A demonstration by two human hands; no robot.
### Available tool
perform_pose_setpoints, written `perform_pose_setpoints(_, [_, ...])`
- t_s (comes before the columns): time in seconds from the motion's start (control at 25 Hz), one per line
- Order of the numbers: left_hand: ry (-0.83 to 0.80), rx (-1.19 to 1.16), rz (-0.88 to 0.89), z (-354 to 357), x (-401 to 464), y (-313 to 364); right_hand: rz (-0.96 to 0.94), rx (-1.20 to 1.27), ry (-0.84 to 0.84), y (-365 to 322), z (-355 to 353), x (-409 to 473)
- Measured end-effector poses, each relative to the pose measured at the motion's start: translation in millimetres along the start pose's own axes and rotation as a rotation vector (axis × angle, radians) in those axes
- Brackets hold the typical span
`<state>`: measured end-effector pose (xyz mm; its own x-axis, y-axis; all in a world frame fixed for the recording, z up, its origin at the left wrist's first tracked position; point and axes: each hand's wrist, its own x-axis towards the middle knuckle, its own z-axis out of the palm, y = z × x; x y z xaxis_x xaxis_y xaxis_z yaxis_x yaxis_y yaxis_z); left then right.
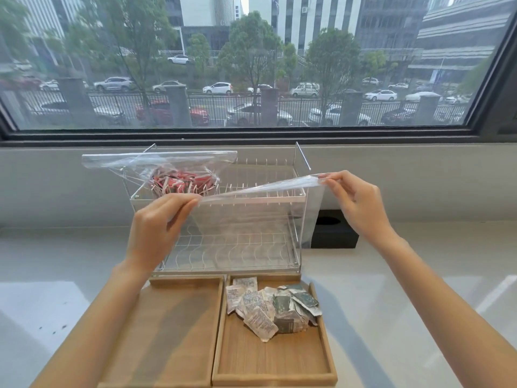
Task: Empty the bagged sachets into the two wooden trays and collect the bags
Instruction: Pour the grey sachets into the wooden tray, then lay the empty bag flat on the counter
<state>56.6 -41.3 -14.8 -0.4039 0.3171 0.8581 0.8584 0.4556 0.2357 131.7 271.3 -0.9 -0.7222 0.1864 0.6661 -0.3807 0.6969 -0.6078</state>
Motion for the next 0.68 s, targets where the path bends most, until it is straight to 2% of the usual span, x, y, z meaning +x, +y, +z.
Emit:
perform_pose_setpoints(0.12, [-0.035,0.022,-0.011,0,-51,4,-0.069,0.027,-0.033,12,5,-44])
perform_pose_setpoints(0.2, [-0.086,0.031,-0.040,3,-89,11,-0.038,0.040,-0.088,23,10,-82])
perform_pose_setpoints(0.28, [-0.148,0.020,-0.075,6,-125,18,0.026,0.039,-0.170,36,15,-121])
perform_pose_setpoints(0.44, [-0.327,-0.032,-0.259,14,-200,32,0.209,0.056,-0.356,59,27,-197])
perform_pose_setpoints(0.6, [-0.506,-0.021,-0.426,24,-250,39,0.338,0.012,-0.454,73,33,-245])
perform_pose_setpoints(0.68, [-0.547,-0.012,-0.449,27,-261,41,0.389,0.016,-0.475,77,34,-258])
